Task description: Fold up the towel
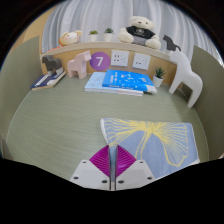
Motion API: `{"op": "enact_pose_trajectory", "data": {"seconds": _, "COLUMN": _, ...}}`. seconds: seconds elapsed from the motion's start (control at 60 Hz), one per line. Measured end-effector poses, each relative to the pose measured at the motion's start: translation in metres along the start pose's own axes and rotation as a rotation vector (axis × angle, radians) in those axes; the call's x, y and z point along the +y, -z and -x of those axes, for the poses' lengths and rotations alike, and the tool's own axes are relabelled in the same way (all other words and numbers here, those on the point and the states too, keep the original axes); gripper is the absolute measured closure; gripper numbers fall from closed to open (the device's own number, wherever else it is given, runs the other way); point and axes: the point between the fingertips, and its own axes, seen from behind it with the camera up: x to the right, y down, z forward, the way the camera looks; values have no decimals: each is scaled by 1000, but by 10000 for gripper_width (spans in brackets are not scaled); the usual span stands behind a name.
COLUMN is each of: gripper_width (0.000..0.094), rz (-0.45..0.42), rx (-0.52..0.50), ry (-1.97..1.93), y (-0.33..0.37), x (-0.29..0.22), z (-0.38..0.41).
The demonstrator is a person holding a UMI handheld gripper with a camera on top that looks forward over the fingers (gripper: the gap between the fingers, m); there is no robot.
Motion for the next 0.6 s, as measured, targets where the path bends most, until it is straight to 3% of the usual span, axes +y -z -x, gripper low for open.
{"op": "enact_pose_trajectory", "data": {"seconds": 0.167, "gripper_width": 888, "rz": -90, "rx": 29, "ry": 57, "y": 49, "x": -51, "z": -49}}
{"op": "enact_pose_trajectory", "data": {"seconds": 0.283, "gripper_width": 889, "rz": -141, "rx": 103, "ry": 77, "y": 83, "x": -79, "z": -119}}
{"op": "enact_pose_trajectory", "data": {"seconds": 0.45, "gripper_width": 864, "rz": -112, "rx": 110, "ry": 32, "y": 79, "x": -61, "z": -210}}
{"op": "enact_pose_trajectory", "data": {"seconds": 0.5, "gripper_width": 800, "rz": -94, "rx": 125, "ry": 34, "y": 71, "x": -49, "z": -236}}
{"op": "enact_pose_trajectory", "data": {"seconds": 0.6, "gripper_width": 522, "rz": -53, "rx": 163, "ry": 38, "y": 55, "x": -24, "z": -277}}
